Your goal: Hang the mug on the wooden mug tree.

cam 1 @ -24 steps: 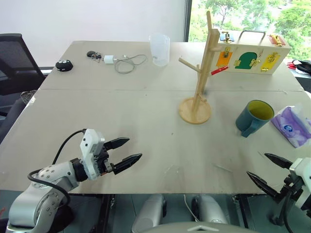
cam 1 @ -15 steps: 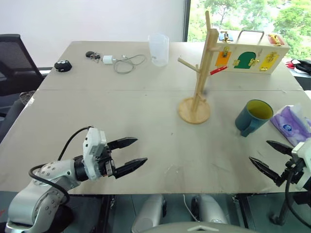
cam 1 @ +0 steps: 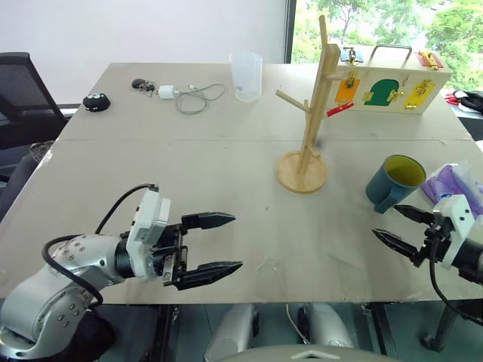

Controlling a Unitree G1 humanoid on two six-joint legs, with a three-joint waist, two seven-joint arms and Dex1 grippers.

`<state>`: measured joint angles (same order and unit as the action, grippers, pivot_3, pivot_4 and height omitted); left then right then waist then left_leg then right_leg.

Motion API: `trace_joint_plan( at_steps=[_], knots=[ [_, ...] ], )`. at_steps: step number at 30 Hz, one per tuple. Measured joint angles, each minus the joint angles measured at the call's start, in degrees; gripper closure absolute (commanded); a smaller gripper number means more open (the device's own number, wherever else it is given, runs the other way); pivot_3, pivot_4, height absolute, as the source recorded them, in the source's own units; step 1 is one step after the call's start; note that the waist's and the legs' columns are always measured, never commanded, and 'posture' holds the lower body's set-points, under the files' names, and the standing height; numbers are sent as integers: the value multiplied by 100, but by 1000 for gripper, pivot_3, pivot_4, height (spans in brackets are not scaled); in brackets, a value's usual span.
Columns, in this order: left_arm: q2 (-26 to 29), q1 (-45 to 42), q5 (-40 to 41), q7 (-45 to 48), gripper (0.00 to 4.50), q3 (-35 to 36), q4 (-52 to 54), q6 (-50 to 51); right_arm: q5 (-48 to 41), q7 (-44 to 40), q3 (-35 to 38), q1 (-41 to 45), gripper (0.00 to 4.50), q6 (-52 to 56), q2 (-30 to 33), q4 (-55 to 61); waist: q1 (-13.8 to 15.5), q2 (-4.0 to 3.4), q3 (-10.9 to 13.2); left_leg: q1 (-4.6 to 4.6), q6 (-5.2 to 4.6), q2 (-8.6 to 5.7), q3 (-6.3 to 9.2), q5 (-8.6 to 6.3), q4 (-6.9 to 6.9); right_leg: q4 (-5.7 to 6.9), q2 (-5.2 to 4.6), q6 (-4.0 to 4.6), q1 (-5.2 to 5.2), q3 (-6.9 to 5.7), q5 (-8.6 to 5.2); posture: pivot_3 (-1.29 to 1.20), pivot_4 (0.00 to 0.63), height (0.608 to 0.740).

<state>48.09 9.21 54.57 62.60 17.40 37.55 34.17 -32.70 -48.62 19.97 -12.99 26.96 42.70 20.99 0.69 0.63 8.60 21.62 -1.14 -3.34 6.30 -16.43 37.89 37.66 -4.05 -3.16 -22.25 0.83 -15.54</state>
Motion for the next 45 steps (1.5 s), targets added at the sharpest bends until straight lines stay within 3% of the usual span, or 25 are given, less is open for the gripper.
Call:
trace_joint_plan(
  at_steps=[12, 16, 17, 18, 23, 24, 33, 45],
  knots=[
    [21, -181, 76, -31, 0, 1, 3, 31, 363, -374, -288, 456, 33, -741, -228, -1188, -18, -2, 1, -1, 3, 0, -3, 2, 1, 2, 1, 0, -1, 4, 0, 0, 150, 740],
    [21, -165, 71, -47, 0, 3, 3, 31, 378, -390, -414, 598, 952, -769, -338, -1266, -11, -3, 2, -1, 4, 0, -2, 2, 2, 2, 1, -1, -1, 4, 1, 0, 150, 740],
    [21, -139, 69, -53, 0, 7, 4, 29, 378, -371, -468, 682, 1631, -768, -386, -1261, -16, -3, 2, -2, 3, 0, -3, 2, 1, 2, 0, -1, -1, 5, 1, 0, 150, 740],
    [21, -112, 68, -55, 0, 7, 4, 29, 377, -357, -513, 727, 1914, -766, -405, -1249, -17, -4, 2, -2, 3, 0, -3, 2, 1, 2, 0, -1, -1, 5, 1, 0, 150, 740],
    [20, -24, 65, -99, 0, 14, 5, 25, 364, -223, -607, 930, 4235, -680, -514, -1112, -7, -5, 3, -1, 4, 0, -2, 2, 1, 2, 0, 0, -2, 4, 1, 0, 150, 740],
    [20, -20, 65, -118, 0, 15, 5, 24, 362, -196, -611, 993, 4441, -645, -538, -1095, -6, -5, 3, -1, 4, 0, -2, 2, 1, 2, 0, -1, -2, 4, 1, 0, 150, 740],
    [19, 9, -37, -230, 0, 15, 7, -34, 384, 32, -797, 1195, 4441, -611, -821, -1079, -7, -6, 3, -1, 4, 0, -2, 2, 1, 2, 0, 0, -3, 5, 1, 0, 150, 740],
    [-116, -51, -157, -369, 0, 7, 4, -249, -37, 396, -558, 1798, 4441, -228, -678, -376, -7, -13, 8, 2, 4, -1, -2, 2, 1, 1, 0, 0, -6, 5, 1, 0, 150, 740]
  ],
)
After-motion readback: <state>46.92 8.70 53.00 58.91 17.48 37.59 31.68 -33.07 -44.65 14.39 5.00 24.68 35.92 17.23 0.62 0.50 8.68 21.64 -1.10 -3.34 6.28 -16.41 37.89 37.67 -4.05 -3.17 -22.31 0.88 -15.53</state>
